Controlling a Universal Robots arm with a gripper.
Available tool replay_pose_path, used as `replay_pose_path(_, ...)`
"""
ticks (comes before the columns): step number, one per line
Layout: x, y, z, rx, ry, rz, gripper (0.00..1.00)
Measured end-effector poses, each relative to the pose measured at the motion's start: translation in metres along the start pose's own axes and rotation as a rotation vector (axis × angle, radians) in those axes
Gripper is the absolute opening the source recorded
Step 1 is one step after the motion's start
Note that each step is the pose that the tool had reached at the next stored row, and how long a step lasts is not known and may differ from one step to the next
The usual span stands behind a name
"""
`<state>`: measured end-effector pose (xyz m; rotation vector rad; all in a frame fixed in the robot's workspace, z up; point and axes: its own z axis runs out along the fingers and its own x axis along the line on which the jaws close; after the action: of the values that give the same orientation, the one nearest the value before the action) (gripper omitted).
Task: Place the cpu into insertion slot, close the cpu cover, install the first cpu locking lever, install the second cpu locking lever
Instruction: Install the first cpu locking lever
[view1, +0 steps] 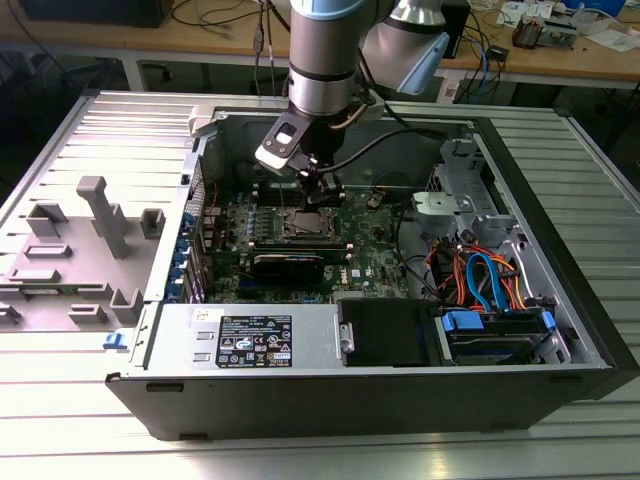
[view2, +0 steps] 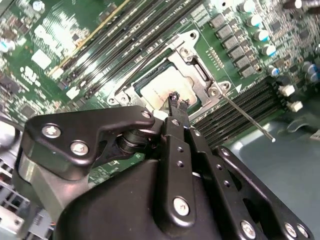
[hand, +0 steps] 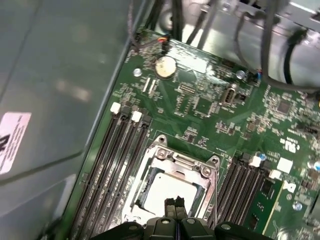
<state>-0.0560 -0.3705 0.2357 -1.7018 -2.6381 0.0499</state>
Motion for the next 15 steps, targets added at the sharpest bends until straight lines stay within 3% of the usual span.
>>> replay_pose_path(6,0.0001,0.0001,0.0007,-0.002,-0.0033,-0.123,0.11)
replay_pose_path(15,0.0002,0.0001,0.0007,-0.0018,-0.0033,-0.13,0.11)
